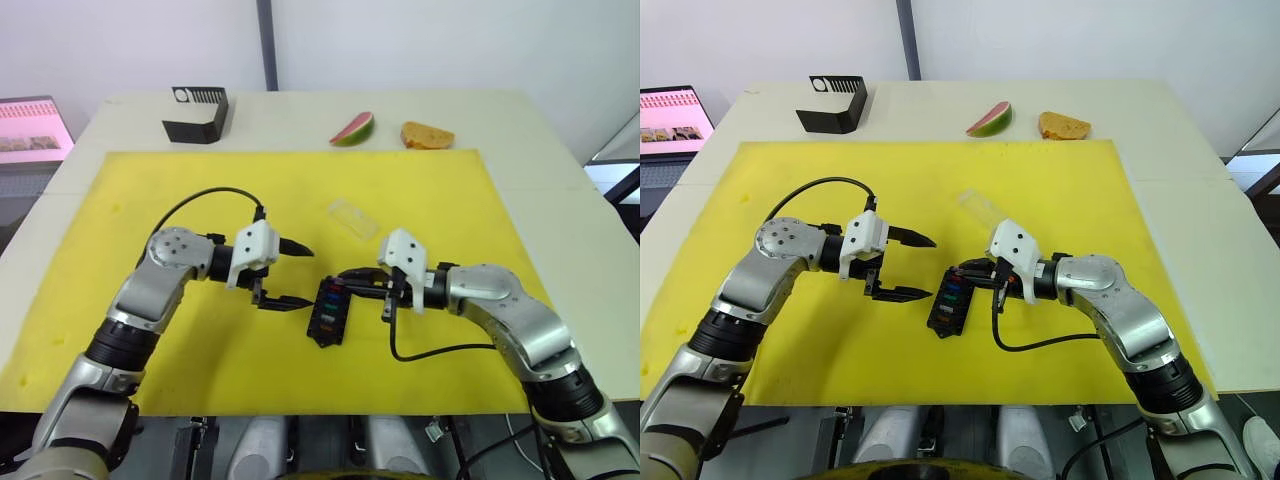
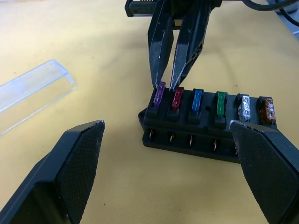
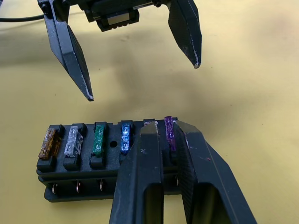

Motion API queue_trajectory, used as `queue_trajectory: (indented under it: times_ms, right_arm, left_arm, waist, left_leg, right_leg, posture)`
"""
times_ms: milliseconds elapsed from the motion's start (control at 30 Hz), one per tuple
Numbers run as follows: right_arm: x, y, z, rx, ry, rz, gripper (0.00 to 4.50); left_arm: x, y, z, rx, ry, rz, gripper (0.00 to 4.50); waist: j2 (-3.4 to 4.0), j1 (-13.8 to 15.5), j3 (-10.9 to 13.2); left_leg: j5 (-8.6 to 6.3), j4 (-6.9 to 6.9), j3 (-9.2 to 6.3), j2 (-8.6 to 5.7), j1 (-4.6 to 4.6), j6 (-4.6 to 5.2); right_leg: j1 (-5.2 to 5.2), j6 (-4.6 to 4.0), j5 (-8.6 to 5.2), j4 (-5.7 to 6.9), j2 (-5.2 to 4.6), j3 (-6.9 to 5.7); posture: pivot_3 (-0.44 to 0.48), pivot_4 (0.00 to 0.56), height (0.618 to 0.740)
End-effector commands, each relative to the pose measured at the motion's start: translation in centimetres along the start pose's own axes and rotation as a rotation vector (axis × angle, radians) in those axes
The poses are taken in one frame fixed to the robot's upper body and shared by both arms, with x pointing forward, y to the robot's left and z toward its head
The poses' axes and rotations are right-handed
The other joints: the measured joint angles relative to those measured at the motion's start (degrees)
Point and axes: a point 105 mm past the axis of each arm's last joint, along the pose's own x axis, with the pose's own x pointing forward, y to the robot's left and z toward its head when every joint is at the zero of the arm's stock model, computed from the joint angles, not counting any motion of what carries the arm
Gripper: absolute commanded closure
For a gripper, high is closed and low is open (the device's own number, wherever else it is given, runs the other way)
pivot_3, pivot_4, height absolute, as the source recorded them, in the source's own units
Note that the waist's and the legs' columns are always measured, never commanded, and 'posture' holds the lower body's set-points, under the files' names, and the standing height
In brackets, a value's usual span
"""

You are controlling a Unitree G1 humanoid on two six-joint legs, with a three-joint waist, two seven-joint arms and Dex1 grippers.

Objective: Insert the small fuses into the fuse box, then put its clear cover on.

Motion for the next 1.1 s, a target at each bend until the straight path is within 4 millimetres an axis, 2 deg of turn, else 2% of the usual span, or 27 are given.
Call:
queue_trajectory:
  times_ms: [33, 667, 1100]
  right_arm:
    - [-0.2, 0.1, 0.5, -0.031, -0.006, 0.000, 3.94]
    - [-0.2, -0.3, 0.6, -0.039, -0.005, -0.017, 3.94]
    - [-0.5, -0.4, 1.6, -0.052, -0.031, -0.023, 3.94]
  left_arm:
    - [-0.1, 0.2, 0.8, 0.044, -0.011, 0.005, 0.00]
    - [-0.1, 0.2, 0.8, 0.043, -0.011, 0.005, 0.00]
    - [-0.1, 0.1, 0.7, 0.042, -0.012, 0.004, 0.00]
  waist:
    - [0.00, 0.00, 0.00]
    - [0.00, 0.00, 0.00]
    - [0.00, 0.02, 0.00]
  left_leg:
    - [0.00, 0.00, 0.00, 0.00, 0.00, 0.00]
    - [-0.01, 0.06, 0.00, 0.00, 0.00, 0.02]
    - [-0.05, 0.21, 0.00, 0.00, -0.01, 0.09]
  right_leg:
    - [0.00, 0.00, 0.00, 0.00, 0.00, 0.00]
    - [0.01, 0.00, 0.00, 0.02, 0.00, 0.00]
    - [0.05, 0.00, 0.00, 0.07, 0.00, 0.00]
  posture:
    - [0.000, 0.150, 0.740]
    - [0.000, 0.150, 0.740]
    - [0.000, 0.150, 0.740]
